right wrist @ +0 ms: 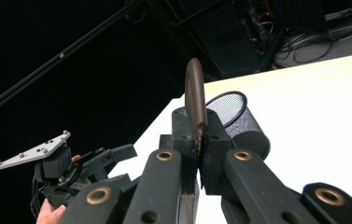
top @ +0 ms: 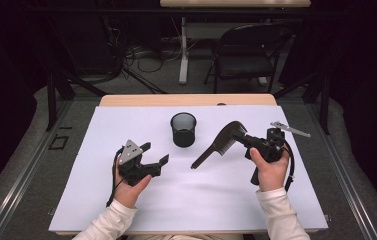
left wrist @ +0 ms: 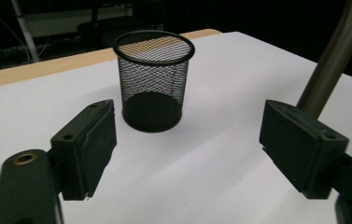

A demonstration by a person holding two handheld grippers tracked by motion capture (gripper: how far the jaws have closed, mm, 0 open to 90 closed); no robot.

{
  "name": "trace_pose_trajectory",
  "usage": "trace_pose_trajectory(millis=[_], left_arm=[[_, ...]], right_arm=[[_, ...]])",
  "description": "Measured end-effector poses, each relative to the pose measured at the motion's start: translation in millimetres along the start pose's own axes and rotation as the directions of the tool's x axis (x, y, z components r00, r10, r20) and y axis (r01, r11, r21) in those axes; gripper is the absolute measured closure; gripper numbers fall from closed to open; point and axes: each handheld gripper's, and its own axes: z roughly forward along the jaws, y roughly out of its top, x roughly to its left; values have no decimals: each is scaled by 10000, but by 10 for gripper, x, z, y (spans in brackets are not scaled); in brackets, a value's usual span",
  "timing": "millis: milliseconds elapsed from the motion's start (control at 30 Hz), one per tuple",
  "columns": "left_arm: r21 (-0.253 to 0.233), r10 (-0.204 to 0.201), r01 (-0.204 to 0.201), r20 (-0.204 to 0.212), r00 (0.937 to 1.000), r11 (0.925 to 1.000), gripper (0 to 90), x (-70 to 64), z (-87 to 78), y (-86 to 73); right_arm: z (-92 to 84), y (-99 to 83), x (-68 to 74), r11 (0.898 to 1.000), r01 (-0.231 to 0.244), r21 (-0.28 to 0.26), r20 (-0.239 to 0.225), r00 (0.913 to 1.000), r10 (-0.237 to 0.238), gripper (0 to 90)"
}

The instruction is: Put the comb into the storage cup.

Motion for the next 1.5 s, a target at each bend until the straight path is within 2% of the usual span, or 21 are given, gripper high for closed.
trace_pose_trajectory(millis=[300,567,733,867,933,1100,1367,1500], left_arm=[[50,-181,181,-61,9998,9998,160,75,-15,6],[-108,-53,53,15,10000,9999,160,88,-43,16],[-104,46,-47,-39,10000,9999,160,76,-53,20],[-131,-40,39,-57,10000,9999,160,89,-58,21],[-148,-102,100,-91,9999,9998,160,100,-65,21],[-83,-142,140,-187,9997,9999,160,108,-71,17],[-175,-80,76,-193,9998,9998,160,102,-99,22],[-164,-30,28,-136,9999,9999,160,93,-94,22]], right_arm=[[-80,66,-22,9995,138,-273,198,9997,-132,877],[-167,135,-24,9952,707,-681,816,9945,-651,877],[-185,166,-12,9921,922,-845,995,9915,-836,877],[-160,200,5,9875,1275,-924,1249,9854,-1155,877],[-140,205,-3,9871,1297,-942,1221,9855,-1179,877],[-69,228,3,9875,1414,-703,1274,9831,-1317,877],[78,296,10,9911,1333,35,1219,9836,-1328,877],[126,368,10,9901,1394,139,1333,9811,-1400,877]])
